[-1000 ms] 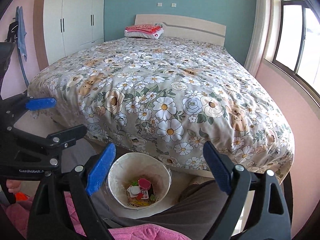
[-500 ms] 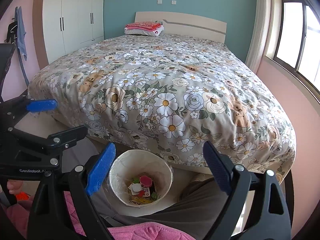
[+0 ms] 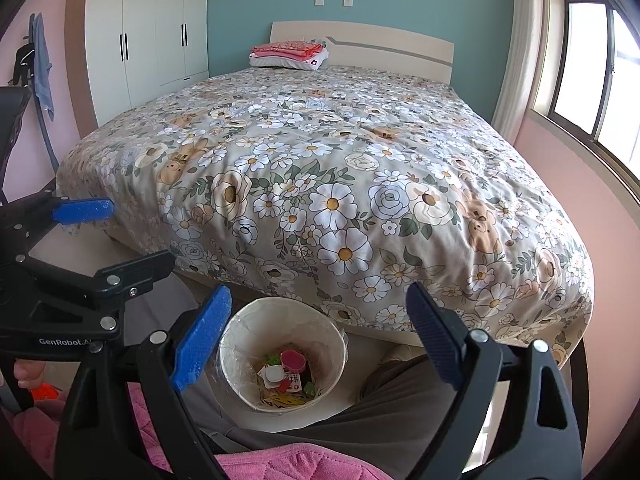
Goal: Collect trash
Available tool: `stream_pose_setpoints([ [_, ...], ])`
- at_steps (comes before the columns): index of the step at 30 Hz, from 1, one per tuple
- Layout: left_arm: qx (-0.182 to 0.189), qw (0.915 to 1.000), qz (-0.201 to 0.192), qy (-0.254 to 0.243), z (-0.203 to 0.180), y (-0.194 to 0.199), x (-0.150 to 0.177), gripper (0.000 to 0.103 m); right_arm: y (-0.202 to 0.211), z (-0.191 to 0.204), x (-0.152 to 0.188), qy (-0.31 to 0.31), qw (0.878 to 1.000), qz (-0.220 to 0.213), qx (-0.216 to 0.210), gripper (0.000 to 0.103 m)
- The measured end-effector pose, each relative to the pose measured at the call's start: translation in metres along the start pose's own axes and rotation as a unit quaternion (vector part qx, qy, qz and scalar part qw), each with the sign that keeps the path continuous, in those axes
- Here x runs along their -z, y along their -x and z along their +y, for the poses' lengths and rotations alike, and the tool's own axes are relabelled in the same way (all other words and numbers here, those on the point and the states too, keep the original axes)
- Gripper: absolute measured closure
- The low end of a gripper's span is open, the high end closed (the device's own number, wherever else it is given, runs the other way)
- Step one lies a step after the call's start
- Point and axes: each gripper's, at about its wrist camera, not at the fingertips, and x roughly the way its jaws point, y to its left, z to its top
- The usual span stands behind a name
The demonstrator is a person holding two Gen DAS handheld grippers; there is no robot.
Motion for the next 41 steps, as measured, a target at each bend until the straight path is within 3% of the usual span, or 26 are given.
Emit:
stream_pose_setpoints([
  [41, 0.000, 0.9999, 0.011, 0.001, 0.0005, -0.0021, 0.0012, 0.008, -0.0041, -0.0028, -0.0006, -0.005, 1.000, 0.008, -0.009, 0.015],
])
